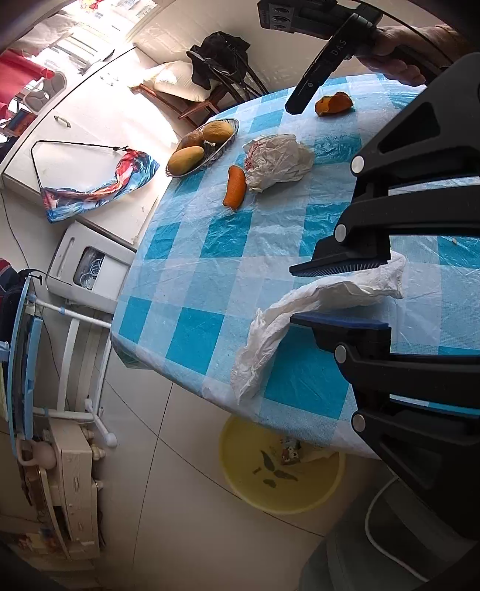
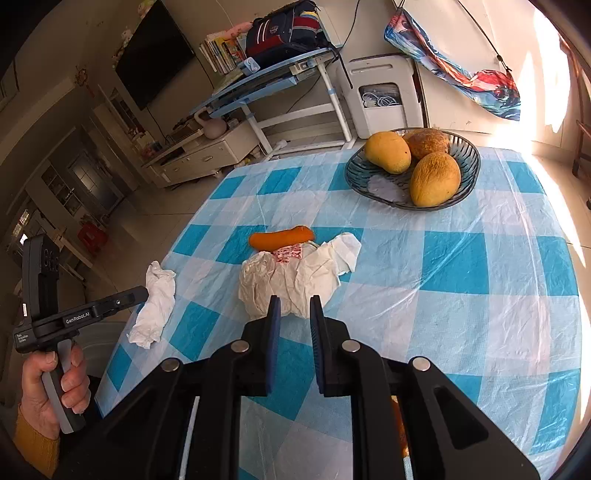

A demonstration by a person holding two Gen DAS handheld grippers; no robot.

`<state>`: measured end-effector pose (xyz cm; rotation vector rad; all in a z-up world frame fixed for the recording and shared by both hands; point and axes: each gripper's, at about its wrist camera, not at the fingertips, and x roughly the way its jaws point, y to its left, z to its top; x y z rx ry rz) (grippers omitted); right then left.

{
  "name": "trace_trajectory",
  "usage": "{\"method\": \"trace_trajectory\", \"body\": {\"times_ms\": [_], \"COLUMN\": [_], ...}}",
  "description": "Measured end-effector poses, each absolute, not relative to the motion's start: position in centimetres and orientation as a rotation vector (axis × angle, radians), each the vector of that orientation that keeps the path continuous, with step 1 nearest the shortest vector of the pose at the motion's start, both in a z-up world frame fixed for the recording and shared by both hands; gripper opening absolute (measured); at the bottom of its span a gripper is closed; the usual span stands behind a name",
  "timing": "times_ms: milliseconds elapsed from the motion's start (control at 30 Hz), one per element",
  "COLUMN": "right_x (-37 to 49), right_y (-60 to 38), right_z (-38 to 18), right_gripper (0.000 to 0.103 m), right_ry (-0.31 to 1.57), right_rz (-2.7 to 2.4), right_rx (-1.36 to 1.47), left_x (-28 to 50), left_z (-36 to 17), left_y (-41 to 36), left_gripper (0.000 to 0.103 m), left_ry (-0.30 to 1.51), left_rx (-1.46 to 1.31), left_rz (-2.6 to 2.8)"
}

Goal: Collect trash

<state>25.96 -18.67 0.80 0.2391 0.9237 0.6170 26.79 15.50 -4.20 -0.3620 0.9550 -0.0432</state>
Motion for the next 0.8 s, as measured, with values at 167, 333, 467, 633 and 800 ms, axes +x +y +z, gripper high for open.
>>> {"method": "trace_trajectory", "body": {"times_ms": [167, 333, 467, 633, 800], "right_x": [24.4, 23.7, 23.5, 21.8, 19.9], "right_y": [-20.5, -20.7, -20.6, -20.3, -19.7], "right_z": [2.0, 0.1, -1.8, -1.5, -1.3], "right_gripper": [0.053, 0.055, 0.047, 0.021, 0.019], "right_ry": [0.883, 0.944, 1.012, 0.992, 0.956], "right_rz": [0.53, 0.386, 0.369, 0.379, 0.431], "right_rx": [0.225, 0.054, 0.015, -0.022, 0.024], "left_x": [26.7, 27.2, 27.8, 27.5, 26.5], "left_z": [-5.0, -5.2, -6.4, -6.6, -5.3], "left_y": [16.9, 15.4, 13.2, 11.3, 12.0], "left_gripper": [0.026, 0.051, 0.057, 0.023, 0.011], "left_ry": [0.977, 0.979, 1.016, 1.007, 0.957], "left_rx": [-0.423, -0.333, -0.235, -0.086, -0.123], "left_rz": [-0.018, 0.007, 0.013, 0.006, -0.024]}}
